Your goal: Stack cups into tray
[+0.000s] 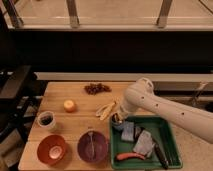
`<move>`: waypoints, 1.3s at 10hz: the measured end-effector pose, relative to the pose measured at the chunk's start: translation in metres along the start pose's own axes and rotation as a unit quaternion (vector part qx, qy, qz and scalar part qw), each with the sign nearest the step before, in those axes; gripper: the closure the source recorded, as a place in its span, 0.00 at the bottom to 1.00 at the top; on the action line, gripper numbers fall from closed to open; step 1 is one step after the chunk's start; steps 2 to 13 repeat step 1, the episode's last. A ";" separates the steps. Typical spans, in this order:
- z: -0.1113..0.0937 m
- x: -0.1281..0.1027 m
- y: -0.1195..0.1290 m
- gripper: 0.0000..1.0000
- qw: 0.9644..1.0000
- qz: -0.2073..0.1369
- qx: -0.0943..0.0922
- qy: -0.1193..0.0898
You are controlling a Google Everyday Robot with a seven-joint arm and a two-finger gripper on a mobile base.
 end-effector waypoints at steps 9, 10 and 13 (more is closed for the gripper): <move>-0.003 0.001 0.001 0.20 1.000 0.000 -0.002 0.002; -0.003 0.001 0.001 0.20 1.000 0.000 -0.002 0.002; -0.003 0.001 0.001 0.20 1.000 0.000 -0.002 0.002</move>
